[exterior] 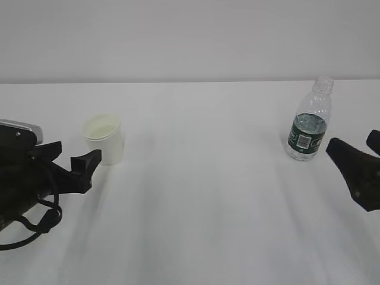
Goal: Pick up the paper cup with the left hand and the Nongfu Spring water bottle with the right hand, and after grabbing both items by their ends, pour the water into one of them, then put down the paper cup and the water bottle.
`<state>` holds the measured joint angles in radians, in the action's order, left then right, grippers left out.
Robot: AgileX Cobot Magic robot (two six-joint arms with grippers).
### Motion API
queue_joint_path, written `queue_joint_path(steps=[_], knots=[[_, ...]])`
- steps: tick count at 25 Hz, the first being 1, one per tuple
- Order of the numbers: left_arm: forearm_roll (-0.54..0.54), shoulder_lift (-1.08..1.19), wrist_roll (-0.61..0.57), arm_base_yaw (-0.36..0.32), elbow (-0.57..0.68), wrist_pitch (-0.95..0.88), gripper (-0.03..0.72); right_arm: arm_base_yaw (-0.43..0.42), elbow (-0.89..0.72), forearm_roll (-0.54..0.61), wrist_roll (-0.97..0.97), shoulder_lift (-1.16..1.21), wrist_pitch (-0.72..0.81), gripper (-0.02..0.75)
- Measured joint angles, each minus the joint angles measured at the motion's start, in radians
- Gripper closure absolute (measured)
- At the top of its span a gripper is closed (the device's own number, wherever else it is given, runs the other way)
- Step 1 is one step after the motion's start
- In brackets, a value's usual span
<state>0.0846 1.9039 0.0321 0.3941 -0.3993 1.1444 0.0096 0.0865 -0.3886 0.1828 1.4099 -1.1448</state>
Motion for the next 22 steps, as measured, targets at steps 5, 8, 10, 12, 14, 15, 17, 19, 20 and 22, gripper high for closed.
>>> queue_joint_path(steps=[5, 8, 10, 12, 14, 15, 17, 19, 20, 22], knots=[[0.002, -0.096, 0.027, 0.0, 0.04, 0.0, 0.057, 0.0, 0.0, 0.03, 0.023, -0.111, 0.0, 0.146], [0.004, -0.155, 0.038, 0.0, 0.055, 0.0, 0.059, 0.0, 0.0, 0.055, 0.048, -0.179, 0.022, 0.146], [0.004, -0.199, 0.049, 0.0, 0.066, 0.0, 0.062, 0.0, 0.0, 0.067, 0.053, -0.218, 0.042, 0.146], [0.006, -0.242, 0.056, 0.0, 0.07, 0.0, 0.068, 0.0, 0.002, 0.074, 0.055, -0.256, 0.068, 0.146], [0.013, -0.294, 0.058, 0.0, 0.07, 0.0, 0.073, 0.0, 0.019, 0.074, 0.055, -0.286, 0.104, 0.146], [0.016, -0.315, 0.059, 0.0, 0.07, 0.0, 0.076, 0.0, 0.031, 0.074, 0.056, -0.296, 0.123, 0.146], [0.02, -0.366, 0.06, 0.0, 0.07, 0.0, 0.081, 0.0, 0.066, 0.074, 0.058, -0.316, 0.174, 0.146], [0.025, -0.418, 0.06, 0.0, 0.072, -0.021, 0.088, 0.0, 0.1, 0.07, 0.058, -0.339, 0.244, 0.146], [0.028, -0.448, 0.06, 0.0, 0.073, -0.038, 0.091, 0.0, 0.118, 0.068, 0.058, -0.354, 0.278, 0.146], [0.032, -0.51, 0.061, 0.0, 0.076, -0.089, 0.093, 0.0, 0.156, 0.062, 0.058, -0.392, 0.368, 0.146]])
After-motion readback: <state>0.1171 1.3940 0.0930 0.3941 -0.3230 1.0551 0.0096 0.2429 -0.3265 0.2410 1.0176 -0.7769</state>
